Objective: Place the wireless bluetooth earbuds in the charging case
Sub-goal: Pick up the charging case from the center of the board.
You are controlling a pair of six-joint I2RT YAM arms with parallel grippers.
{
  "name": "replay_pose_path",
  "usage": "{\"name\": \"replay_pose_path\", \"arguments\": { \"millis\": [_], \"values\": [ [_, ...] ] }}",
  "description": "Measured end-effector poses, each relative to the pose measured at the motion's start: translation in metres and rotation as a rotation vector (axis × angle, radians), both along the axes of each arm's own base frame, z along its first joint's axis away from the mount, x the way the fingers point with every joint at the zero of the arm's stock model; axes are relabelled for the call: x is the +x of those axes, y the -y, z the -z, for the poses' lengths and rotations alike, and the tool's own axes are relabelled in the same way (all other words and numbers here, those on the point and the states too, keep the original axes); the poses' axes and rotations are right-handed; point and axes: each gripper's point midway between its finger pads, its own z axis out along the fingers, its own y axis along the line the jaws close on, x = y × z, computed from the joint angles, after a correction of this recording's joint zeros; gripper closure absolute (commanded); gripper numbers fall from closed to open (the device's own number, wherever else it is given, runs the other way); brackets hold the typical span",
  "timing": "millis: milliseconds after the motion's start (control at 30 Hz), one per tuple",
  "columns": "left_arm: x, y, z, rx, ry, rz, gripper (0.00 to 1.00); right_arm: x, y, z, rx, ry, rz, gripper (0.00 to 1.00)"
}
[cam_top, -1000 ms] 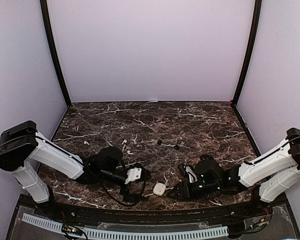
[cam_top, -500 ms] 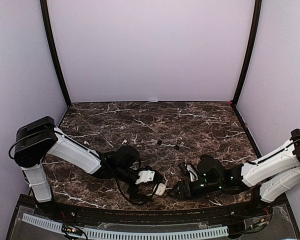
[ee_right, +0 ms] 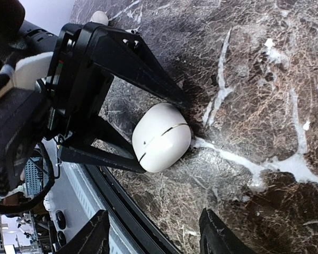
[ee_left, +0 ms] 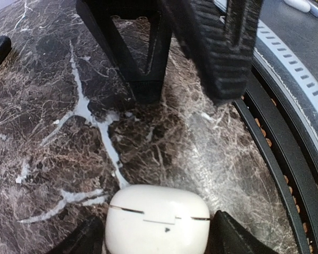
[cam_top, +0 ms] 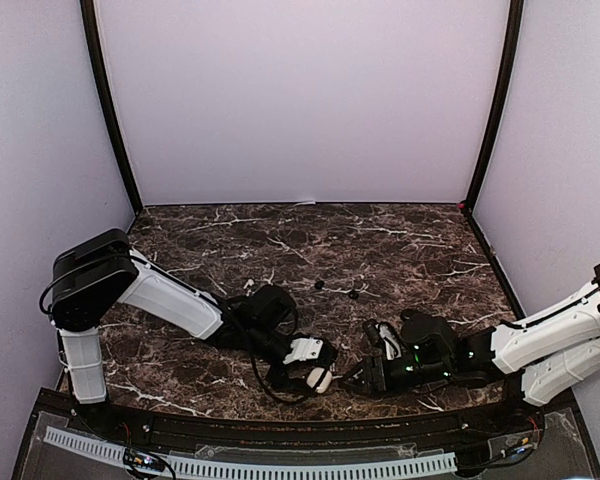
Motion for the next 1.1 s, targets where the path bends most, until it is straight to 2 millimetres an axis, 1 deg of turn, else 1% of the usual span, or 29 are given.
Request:
{"name": "replay_pose_path", "arguments": {
  "millis": [67, 233, 367, 433, 533, 567, 633, 700, 767, 800, 833, 900, 967, 1000, 1033, 1100],
  "values": [
    [0.001, 0.001, 0.000, -0.002, -0.001, 0.006, 0.33, 0.000, 0.001, 0.001, -0.005, 0.003, -0.004, 0.43],
    [0.001, 0.001, 0.000, -0.005, 0.004, 0.021, 0.45, -0.001, 0.006, 0.005, -0.035, 0.011, -0.013, 0.41],
    [0.000, 0.000, -0.001, -0.010, -0.006, 0.025, 0.48, 0.002, 0.009, -0.001, -0.054, 0.062, -0.029, 0.39],
    [0.000, -0.003, -0.001, -0.017, -0.024, 0.022, 0.48, 0.006, 0.008, -0.013, -0.057, 0.114, -0.039, 0.37],
    [-0.002, -0.011, -0.002, -0.024, -0.070, 0.013, 0.50, 0.016, 0.006, -0.040, -0.047, 0.223, -0.043, 0.35],
    [-0.002, -0.015, -0.003, -0.026, -0.089, 0.004, 0.50, 0.021, 0.006, -0.053, -0.040, 0.276, -0.042, 0.35],
    [-0.001, -0.019, -0.007, -0.039, -0.120, -0.007, 0.51, 0.028, 0.007, -0.072, -0.028, 0.366, -0.040, 0.30],
    [0.000, -0.021, -0.013, -0.058, -0.146, -0.012, 0.51, 0.036, 0.010, -0.087, -0.023, 0.451, -0.027, 0.24],
    [0.002, -0.022, -0.020, -0.078, -0.166, -0.017, 0.51, 0.044, 0.013, -0.098, -0.032, 0.539, -0.018, 0.21],
    [0.000, -0.020, -0.031, -0.113, -0.187, -0.006, 0.52, 0.050, 0.016, -0.116, -0.035, 0.689, -0.042, 0.20],
    [0.000, -0.020, -0.031, -0.113, -0.187, -0.006, 0.52, 0.050, 0.016, -0.117, -0.033, 0.696, -0.043, 0.20],
    [-0.001, -0.019, -0.035, -0.122, -0.197, -0.001, 0.52, 0.052, 0.017, -0.127, -0.020, 0.805, -0.064, 0.21],
    [-0.003, -0.020, -0.039, -0.132, -0.206, 0.004, 0.52, 0.051, 0.021, -0.132, -0.008, 0.919, -0.095, 0.21],
    [-0.004, -0.020, -0.041, -0.136, -0.209, 0.005, 0.52, 0.046, 0.023, -0.130, -0.013, 1.019, -0.154, 0.21],
    [-0.004, -0.021, -0.042, -0.137, -0.213, 0.005, 0.52, 0.046, 0.023, -0.129, -0.013, 1.024, -0.157, 0.22],
    [-0.006, -0.021, -0.046, -0.147, -0.219, 0.011, 0.52, 0.036, 0.019, -0.124, -0.022, 1.119, -0.274, 0.26]
  ]
}}
